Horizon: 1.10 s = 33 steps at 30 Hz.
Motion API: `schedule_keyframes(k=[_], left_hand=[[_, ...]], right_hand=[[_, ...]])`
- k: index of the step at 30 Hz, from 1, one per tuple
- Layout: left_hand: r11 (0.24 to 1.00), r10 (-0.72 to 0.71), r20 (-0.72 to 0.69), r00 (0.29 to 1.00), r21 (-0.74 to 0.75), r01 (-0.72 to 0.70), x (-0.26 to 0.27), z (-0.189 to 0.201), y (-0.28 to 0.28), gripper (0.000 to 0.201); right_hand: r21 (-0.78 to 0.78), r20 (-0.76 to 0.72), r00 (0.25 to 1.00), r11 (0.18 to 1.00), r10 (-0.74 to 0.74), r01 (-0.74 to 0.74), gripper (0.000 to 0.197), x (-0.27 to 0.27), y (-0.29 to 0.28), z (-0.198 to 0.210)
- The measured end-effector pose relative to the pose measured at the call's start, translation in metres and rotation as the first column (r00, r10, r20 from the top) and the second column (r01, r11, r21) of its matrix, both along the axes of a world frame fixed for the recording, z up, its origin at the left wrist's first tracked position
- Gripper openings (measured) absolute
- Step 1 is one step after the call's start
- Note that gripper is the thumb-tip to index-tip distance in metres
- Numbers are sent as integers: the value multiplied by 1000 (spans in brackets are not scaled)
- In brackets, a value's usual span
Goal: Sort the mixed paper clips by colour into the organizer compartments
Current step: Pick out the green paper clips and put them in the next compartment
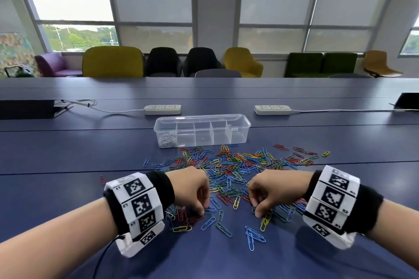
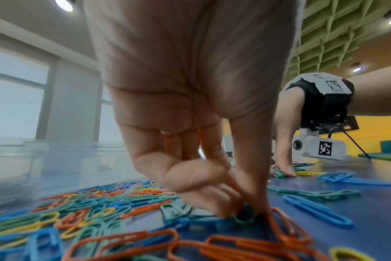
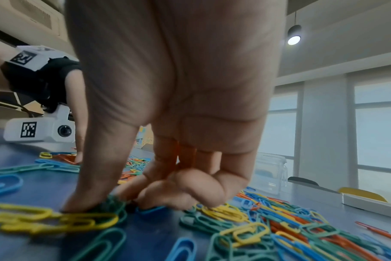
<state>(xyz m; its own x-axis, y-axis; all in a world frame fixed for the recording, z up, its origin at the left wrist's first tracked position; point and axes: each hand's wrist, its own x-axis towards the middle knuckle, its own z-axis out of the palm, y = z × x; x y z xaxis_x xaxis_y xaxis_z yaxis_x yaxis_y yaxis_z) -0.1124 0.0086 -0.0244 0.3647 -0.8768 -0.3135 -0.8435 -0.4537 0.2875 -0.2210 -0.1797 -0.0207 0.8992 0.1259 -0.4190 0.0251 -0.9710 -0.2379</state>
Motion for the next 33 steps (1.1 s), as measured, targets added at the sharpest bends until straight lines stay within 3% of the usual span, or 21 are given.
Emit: schedule_keyframes(k=[8,12,14,17,19,22,24,28,30,31,33], left_hand=[[997,61,-103,993,44,-57,-4,0,-1,24],[996,88,-210,974,8,-89,3,6,3,16],[979,149,-429,891,-64,-194,7,10,6,17],[902,189,-768,611,-111,-418,10,13,13,27],[870,175,-861,477,-92,-484,15,13,18,28],[836,197,-892,408,-65,-545,23,9,26,31],[820,277,-836,474,-52,-570,27,6,31,36],[867,400,-486,777,-76,-493,39,7,37,33],[927,354,-241,904,-40,-373,39,11,37,25],[951,307,-113,945,4,-308,38,11,36,31],[966,230,115,966,91,-241,32,10,32,46]], right_hand=[[-92,77,996,995,55,-48,13,-5,4,-3],[66,147,989,998,4,-14,24,-6,8,4],[165,131,991,986,-41,19,24,-6,8,7],[360,40,993,929,-110,88,20,-5,14,7],[462,-37,989,875,-141,142,18,-3,19,6],[492,-111,982,850,-153,188,17,-1,31,3],[427,-95,988,892,-122,151,23,1,39,5],[266,11,1000,964,-8,5,32,5,50,11],[154,-1,999,987,36,-36,35,5,53,10],[100,-17,999,994,44,-42,39,5,55,8],[3,-42,998,998,56,-56,47,3,60,4]])
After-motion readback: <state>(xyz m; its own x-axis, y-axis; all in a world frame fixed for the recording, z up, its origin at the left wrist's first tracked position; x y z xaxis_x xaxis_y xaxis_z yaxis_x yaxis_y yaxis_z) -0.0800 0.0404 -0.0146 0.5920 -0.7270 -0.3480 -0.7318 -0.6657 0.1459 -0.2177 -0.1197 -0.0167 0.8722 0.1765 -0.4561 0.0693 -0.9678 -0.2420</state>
